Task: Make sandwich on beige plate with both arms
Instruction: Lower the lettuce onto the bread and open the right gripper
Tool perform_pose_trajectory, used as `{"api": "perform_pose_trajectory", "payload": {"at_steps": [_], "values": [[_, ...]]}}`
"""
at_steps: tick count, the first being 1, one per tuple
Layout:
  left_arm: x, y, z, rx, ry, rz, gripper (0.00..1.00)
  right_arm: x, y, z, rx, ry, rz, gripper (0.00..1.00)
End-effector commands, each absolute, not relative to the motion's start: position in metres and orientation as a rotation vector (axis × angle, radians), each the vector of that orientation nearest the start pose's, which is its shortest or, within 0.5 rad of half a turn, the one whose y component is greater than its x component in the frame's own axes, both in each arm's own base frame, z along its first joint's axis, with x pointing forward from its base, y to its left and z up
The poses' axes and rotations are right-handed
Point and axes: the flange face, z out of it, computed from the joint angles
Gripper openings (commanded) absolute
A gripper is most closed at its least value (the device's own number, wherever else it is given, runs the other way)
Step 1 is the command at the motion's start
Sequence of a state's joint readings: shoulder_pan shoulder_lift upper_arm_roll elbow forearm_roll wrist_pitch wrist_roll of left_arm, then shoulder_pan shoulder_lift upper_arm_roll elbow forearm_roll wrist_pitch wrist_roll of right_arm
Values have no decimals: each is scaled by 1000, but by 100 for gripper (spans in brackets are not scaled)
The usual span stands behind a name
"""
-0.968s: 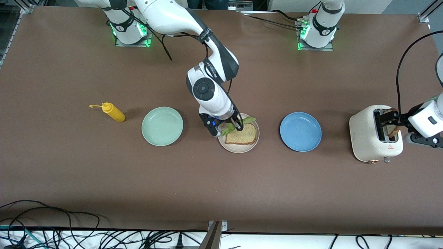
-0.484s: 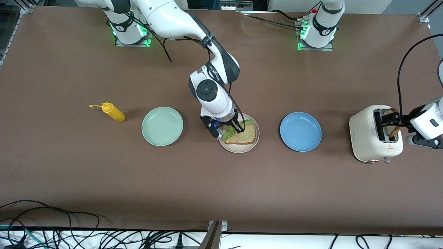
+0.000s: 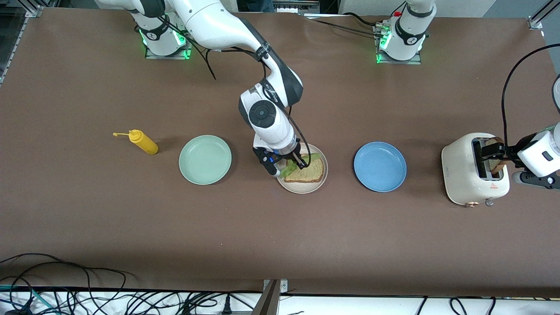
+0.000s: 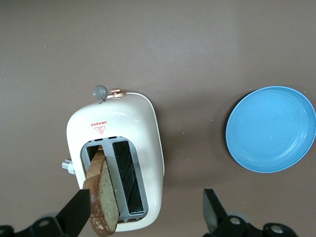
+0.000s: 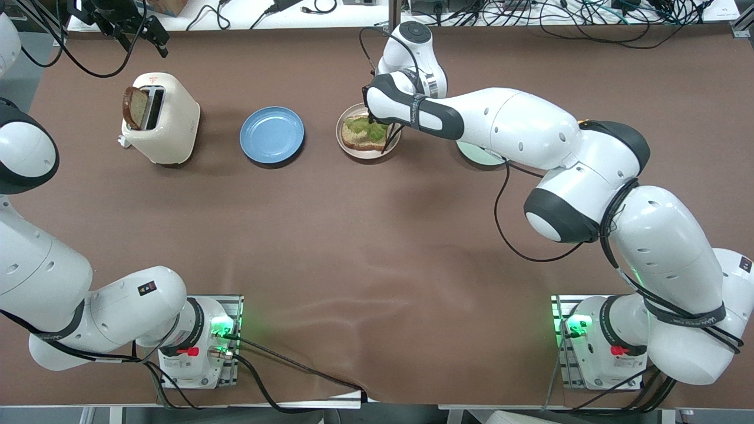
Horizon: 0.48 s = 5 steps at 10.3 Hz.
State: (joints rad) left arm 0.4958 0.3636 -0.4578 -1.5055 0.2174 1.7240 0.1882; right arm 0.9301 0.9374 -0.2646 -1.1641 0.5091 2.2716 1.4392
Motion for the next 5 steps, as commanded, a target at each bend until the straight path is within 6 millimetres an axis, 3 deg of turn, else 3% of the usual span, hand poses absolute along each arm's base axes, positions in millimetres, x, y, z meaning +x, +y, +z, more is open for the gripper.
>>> {"api": "perform_pose_trajectory", "payload": {"at_steps": [1, 5], "values": [[644, 84, 468, -3052, 305, 179, 100, 562, 543, 256, -2609, 1314, 209, 0], [644, 85, 470, -3050, 304, 172, 100, 559, 541, 265, -2638, 1316, 248, 0]]}}
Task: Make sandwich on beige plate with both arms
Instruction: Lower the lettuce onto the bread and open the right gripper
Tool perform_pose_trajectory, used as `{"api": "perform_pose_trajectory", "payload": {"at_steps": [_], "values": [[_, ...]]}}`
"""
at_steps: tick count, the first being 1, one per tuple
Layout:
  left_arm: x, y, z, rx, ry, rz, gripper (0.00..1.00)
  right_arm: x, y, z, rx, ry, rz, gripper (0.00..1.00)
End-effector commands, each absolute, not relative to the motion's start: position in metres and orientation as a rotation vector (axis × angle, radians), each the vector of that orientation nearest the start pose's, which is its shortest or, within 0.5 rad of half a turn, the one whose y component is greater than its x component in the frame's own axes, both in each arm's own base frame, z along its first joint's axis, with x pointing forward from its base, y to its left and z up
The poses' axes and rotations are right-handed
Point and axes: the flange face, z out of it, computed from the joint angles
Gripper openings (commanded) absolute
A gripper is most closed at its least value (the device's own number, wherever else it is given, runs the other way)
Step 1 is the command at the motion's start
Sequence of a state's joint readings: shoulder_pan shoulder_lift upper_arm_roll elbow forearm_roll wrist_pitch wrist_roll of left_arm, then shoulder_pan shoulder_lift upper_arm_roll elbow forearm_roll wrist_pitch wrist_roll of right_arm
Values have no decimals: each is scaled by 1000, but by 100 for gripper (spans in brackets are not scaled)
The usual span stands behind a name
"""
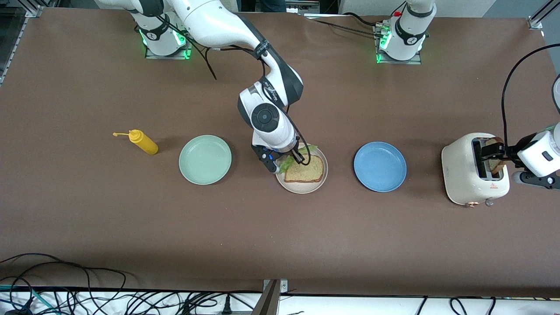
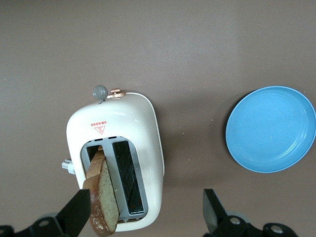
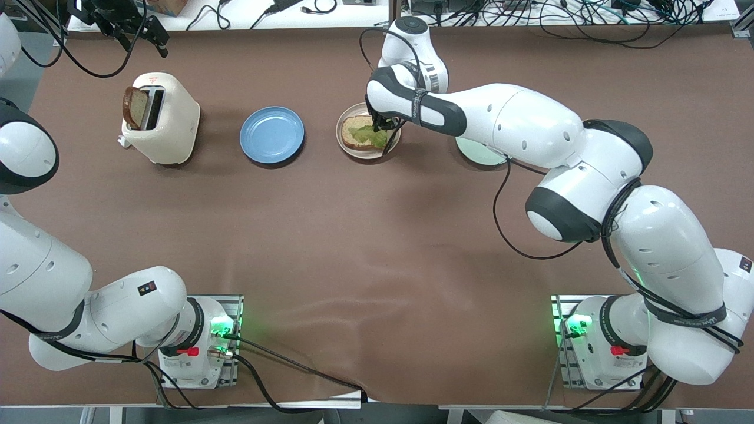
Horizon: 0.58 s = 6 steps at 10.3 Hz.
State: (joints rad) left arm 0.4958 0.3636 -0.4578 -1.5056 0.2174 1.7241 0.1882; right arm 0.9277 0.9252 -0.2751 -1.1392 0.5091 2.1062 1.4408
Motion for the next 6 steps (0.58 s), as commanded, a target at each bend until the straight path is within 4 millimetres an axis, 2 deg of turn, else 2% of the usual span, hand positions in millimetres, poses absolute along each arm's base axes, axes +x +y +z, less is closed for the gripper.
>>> {"api": "perform_pose_trajectory", "payload": {"at_steps": [1, 3, 5, 6], "values": [[644, 84, 470, -3050, 304, 172, 100, 562, 542, 266, -2620, 1307, 220, 0], [644, 83, 469, -3050, 307, 176, 100, 562, 542, 268, -2617, 1308, 223, 0], [644, 82, 469, -3050, 307, 176, 100, 565, 542, 262, -2608, 1292, 195, 0], [644, 82, 469, -3050, 307, 176, 100, 567, 543, 256, -2590, 1290, 173, 10]]}}
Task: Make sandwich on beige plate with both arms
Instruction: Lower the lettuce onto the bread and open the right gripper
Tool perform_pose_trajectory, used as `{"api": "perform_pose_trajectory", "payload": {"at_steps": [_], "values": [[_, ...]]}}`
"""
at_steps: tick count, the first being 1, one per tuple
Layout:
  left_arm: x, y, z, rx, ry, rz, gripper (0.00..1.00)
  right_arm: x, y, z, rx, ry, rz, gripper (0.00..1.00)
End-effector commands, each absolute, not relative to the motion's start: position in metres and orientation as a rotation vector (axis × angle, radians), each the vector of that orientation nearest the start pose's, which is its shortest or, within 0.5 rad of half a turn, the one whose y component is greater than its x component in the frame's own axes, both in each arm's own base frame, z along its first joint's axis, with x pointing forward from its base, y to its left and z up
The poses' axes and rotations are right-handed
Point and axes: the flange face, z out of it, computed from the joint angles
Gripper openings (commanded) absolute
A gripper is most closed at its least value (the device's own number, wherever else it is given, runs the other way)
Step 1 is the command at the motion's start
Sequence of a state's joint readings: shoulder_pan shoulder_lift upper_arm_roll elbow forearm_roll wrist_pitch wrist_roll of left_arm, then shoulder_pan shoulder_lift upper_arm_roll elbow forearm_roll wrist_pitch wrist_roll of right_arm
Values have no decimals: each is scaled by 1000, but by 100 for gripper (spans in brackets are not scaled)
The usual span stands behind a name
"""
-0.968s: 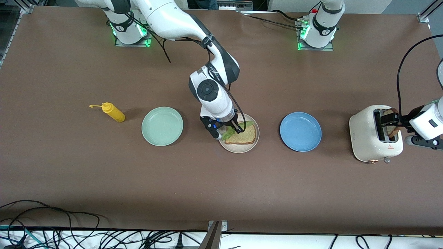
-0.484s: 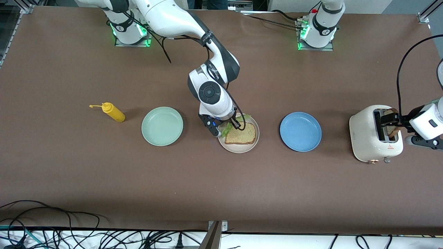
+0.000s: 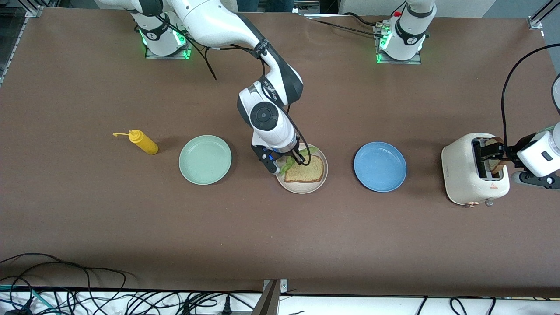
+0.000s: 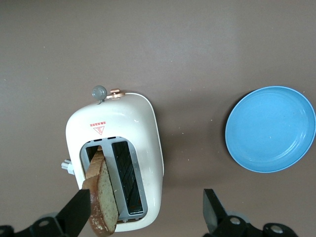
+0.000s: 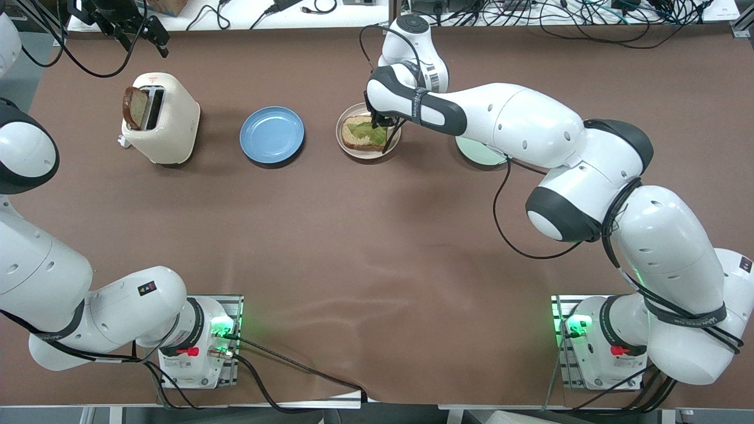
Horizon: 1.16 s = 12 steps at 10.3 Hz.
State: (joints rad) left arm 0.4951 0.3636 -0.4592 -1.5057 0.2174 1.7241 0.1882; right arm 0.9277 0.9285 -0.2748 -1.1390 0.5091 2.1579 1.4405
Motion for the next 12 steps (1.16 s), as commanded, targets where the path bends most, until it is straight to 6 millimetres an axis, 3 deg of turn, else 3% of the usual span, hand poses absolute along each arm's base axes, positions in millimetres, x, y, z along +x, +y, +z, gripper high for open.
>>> {"api": "perform_pose_trajectory", "payload": {"at_steps": [1, 2, 3, 5, 6, 7, 9, 12], "values": [[644, 82, 469, -3050, 309, 176, 100, 567, 543, 255, -2584, 1288, 166, 16], [644, 82, 469, -3050, 307, 176, 100, 567, 544, 256, -2580, 1294, 166, 28], [644, 81, 469, -3050, 309, 175, 100, 566, 544, 256, -2584, 1296, 173, 29], [644, 79, 470, -3049, 304, 170, 100, 566, 544, 256, -2582, 1300, 174, 45], [645, 79, 471, -3049, 305, 168, 100, 566, 544, 256, -2581, 1299, 170, 58], [645, 79, 471, -3049, 305, 168, 100, 567, 544, 258, -2577, 1298, 163, 78], [645, 78, 470, -3047, 309, 171, 100, 572, 540, 260, -2583, 1292, 132, 97], [645, 76, 471, -3047, 303, 168, 100, 584, 533, 269, -2566, 1262, 53, 100]]}}
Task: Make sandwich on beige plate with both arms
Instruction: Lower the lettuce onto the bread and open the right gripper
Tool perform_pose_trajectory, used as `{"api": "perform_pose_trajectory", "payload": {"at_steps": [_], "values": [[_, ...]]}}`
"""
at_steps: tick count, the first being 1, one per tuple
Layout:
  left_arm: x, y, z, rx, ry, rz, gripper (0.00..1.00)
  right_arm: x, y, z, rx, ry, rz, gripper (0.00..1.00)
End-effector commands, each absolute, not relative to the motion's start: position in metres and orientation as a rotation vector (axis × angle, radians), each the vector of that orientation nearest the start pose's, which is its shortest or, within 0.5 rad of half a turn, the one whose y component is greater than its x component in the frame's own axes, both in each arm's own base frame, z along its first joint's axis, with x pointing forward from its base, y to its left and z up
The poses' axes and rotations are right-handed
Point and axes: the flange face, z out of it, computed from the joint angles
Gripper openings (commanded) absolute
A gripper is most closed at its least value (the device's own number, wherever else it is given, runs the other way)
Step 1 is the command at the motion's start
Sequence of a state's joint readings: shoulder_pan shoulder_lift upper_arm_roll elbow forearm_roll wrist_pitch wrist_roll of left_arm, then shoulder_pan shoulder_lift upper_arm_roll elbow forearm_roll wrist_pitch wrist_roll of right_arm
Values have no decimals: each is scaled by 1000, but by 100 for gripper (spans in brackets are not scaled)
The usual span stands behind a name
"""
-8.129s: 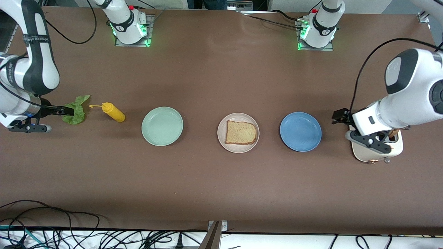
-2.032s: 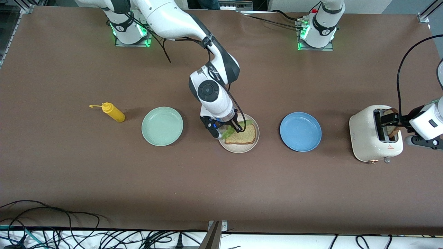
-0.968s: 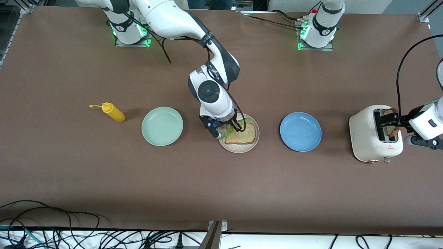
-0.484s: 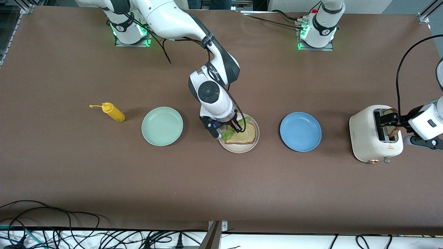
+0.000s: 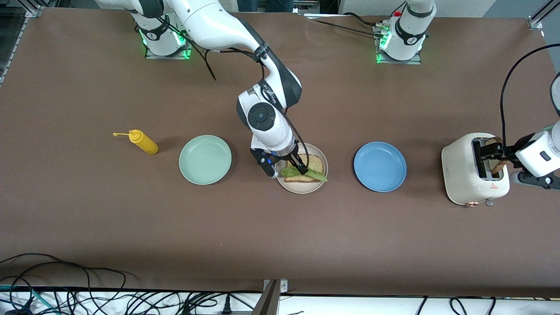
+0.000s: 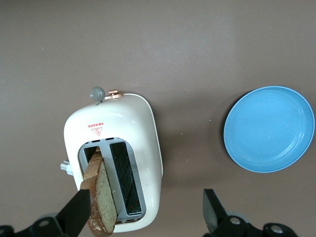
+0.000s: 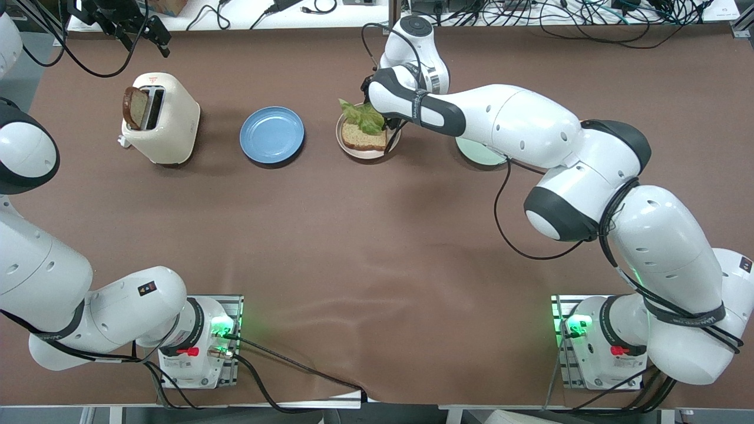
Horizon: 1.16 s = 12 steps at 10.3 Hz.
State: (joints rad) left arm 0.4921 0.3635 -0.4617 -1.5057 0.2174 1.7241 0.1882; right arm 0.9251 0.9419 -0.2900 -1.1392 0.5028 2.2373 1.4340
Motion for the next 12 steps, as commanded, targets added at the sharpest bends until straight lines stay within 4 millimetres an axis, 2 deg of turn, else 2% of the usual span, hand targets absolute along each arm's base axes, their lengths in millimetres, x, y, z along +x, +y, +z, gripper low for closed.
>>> {"api": "perform_pose_trajectory", "payload": {"at_steps": [1, 3, 6, 8, 9, 10, 11, 12], "values": [[645, 75, 471, -3047, 303, 168, 100, 586, 532, 271, -2577, 1222, 18, 100], [645, 75, 471, -3047, 303, 168, 100, 590, 532, 269, -2567, 1192, -50, 100], [645, 75, 471, -3047, 303, 168, 100, 588, 534, 267, -2583, 1182, -62, 100], [645, 76, 470, -3047, 304, 170, 100, 588, 527, 275, -2673, 1151, -84, 100], [645, 76, 470, -3047, 304, 170, 100, 594, 507, 287, -2777, 1121, -55, 99], [645, 75, 471, -3047, 306, 168, 100, 600, 487, 318, -2845, 1024, 5, 99], [645, 75, 471, -3047, 306, 168, 100, 607, 459, 344, -2920, 912, 74, 99], [645, 76, 471, -3047, 308, 168, 100, 616, 419, 368, -3010, 803, 160, 99]]}}
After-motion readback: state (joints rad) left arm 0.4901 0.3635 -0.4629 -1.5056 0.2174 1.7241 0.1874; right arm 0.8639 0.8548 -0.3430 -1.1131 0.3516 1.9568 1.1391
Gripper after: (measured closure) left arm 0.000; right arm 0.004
